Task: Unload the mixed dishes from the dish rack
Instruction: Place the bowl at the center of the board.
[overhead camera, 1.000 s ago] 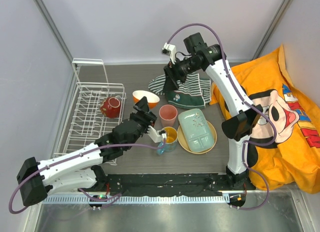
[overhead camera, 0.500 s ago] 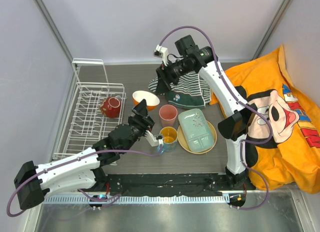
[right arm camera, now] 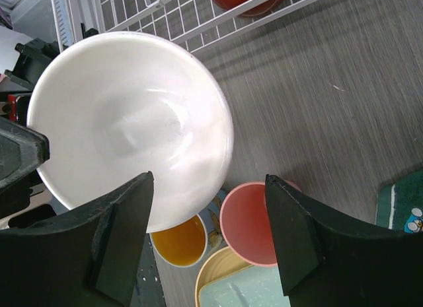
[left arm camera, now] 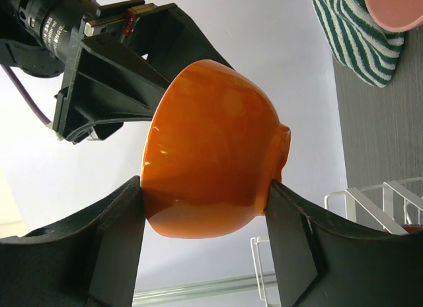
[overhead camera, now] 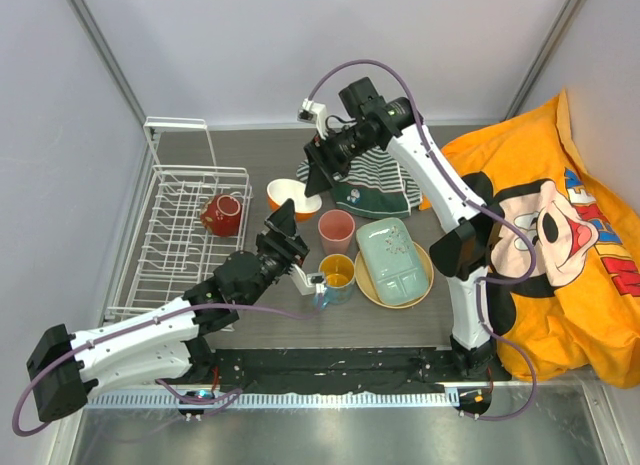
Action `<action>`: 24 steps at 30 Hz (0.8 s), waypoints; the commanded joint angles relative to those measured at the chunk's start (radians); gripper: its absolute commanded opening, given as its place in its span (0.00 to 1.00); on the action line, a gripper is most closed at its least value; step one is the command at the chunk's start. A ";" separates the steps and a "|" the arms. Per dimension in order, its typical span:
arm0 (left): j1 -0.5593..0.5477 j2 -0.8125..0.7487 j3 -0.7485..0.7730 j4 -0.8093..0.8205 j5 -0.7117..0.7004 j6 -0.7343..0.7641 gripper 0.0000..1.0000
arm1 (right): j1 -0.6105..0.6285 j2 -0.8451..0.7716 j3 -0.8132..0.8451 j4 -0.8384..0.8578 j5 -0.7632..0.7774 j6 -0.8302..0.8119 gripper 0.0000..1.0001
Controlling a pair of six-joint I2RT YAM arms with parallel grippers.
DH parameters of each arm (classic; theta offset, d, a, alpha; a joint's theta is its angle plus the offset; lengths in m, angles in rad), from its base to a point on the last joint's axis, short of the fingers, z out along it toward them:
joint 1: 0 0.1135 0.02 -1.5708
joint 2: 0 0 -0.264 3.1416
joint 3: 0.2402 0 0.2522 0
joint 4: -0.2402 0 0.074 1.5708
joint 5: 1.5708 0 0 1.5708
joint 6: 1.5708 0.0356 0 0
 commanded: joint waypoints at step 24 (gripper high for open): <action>0.004 -0.036 -0.011 0.131 0.036 0.050 0.00 | 0.064 0.029 -0.043 0.028 -0.057 0.027 0.23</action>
